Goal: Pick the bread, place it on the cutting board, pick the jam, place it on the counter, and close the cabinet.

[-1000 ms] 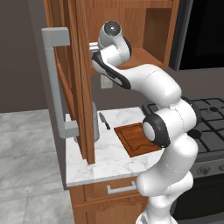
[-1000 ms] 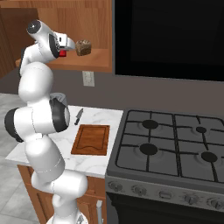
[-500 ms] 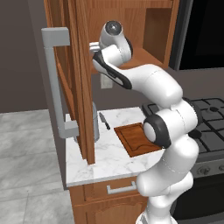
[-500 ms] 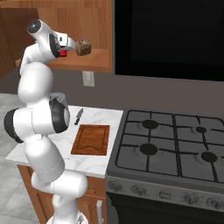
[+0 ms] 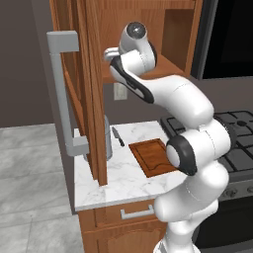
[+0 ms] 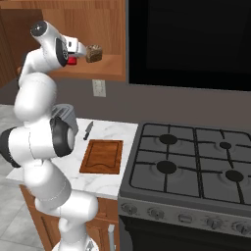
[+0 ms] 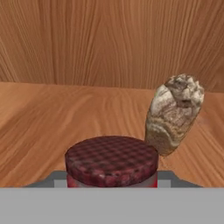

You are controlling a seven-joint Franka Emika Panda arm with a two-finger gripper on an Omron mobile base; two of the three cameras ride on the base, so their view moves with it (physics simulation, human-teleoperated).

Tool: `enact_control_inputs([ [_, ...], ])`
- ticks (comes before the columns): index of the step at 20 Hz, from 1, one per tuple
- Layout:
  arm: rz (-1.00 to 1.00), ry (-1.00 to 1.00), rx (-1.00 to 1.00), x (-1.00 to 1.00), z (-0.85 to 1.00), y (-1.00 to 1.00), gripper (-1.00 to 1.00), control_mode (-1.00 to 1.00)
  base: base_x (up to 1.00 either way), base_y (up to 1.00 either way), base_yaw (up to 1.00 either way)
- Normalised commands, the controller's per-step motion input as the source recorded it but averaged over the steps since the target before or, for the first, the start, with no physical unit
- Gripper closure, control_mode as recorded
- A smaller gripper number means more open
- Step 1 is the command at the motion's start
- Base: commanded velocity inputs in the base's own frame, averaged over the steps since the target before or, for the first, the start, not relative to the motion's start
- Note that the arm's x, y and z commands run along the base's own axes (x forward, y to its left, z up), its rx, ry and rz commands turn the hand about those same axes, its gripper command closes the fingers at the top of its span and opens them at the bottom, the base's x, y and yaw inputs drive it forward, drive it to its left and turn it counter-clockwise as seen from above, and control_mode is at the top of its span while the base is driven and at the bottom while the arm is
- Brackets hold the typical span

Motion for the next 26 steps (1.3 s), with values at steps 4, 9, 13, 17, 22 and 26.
enact_control_inputs([
  [4, 0.0, 0.0, 0.02, -0.4, 0.0, -0.26, 1.0, -1.0, 0.0, 0.0, 0.0],
  [9, 0.0, 0.0, 0.03, -0.46, 0.0, -0.25, 1.0, -1.0, 0.0, 0.0, 0.0],
  [13, 0.0, 0.0, 0.03, -0.49, -0.03, -0.22, 1.0, -1.0, 0.0, 0.0, 0.0],
  [17, 0.0, 0.0, 0.02, -0.54, -0.09, -0.19, 1.0, -1.0, 0.0, 0.0, 0.0],
  [22, 0.0, 0.0, 0.01, -0.56, -0.07, -0.17, 1.0, -1.0, 0.0, 0.0, 0.0],
  [26, 0.0, 0.0, 0.01, -0.55, -0.14, -0.14, 1.0, -1.0, 0.0, 0.0, 0.0],
])
